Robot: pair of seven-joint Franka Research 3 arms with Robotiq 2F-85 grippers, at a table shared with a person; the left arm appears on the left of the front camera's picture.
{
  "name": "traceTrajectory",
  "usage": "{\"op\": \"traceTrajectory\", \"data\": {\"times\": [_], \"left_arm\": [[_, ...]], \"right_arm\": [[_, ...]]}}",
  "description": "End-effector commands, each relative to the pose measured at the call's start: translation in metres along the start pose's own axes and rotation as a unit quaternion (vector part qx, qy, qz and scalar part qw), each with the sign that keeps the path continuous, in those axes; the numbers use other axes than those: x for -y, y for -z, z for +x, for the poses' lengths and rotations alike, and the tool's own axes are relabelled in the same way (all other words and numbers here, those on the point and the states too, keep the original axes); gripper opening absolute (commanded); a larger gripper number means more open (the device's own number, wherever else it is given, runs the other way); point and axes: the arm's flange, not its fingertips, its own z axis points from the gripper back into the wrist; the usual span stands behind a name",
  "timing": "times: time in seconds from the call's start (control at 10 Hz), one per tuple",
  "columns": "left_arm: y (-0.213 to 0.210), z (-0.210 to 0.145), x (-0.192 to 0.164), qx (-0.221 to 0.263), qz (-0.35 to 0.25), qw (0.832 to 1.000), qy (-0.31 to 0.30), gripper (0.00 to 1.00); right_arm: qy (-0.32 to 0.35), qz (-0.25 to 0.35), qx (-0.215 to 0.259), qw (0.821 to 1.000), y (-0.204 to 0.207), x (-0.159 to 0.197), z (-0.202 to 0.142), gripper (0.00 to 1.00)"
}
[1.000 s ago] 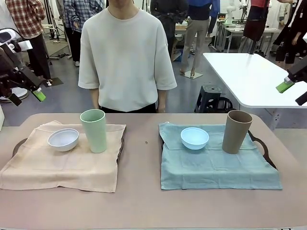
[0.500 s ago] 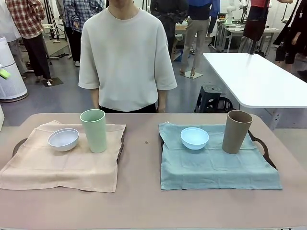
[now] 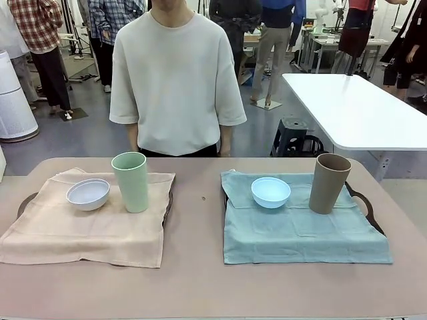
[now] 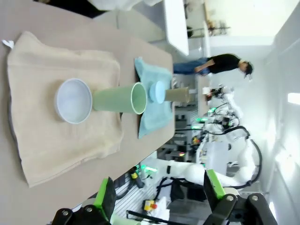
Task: Set up a tray with a mat and arrange the tableware.
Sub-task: Place the Picnic Bowl and Reusable plastic cup back onto the Handle tray in front of the human's position.
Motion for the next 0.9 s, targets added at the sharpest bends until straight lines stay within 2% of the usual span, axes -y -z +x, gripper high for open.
{"op": "traceTrajectory", "data": {"times": [0.0, 0.2, 0.3, 0.8], "left_arm": [[-0.0217, 0.0039, -0.0018, 0.017, -0.028, 0.999, 0.001, 1.0], [-0.0196, 0.0028, -0.0009, 0.02, -0.012, 1.0, -0.001, 1.0], [-0.0216, 0.0005, -0.0078, 0.018, -0.023, 1.0, -0.009, 1.0], [-0.0216, 0.0005, -0.0078, 0.018, -0.023, 1.0, -0.009, 1.0]], "right_arm": [[-0.011, 0.033, 0.007, 0.999, -0.016, 0.0081, 0.0, 1.0], [-0.005, 0.026, 0.004, 1.0, -0.0101, 0.0061, 0.0009, 1.0], [-0.003, 0.027, 0.012, 1.0, -0.0129, 0.0085, -0.0076, 1.0], [-0.003, 0.027, 0.012, 1.0, -0.0129, 0.0085, -0.0076, 1.0]]}}
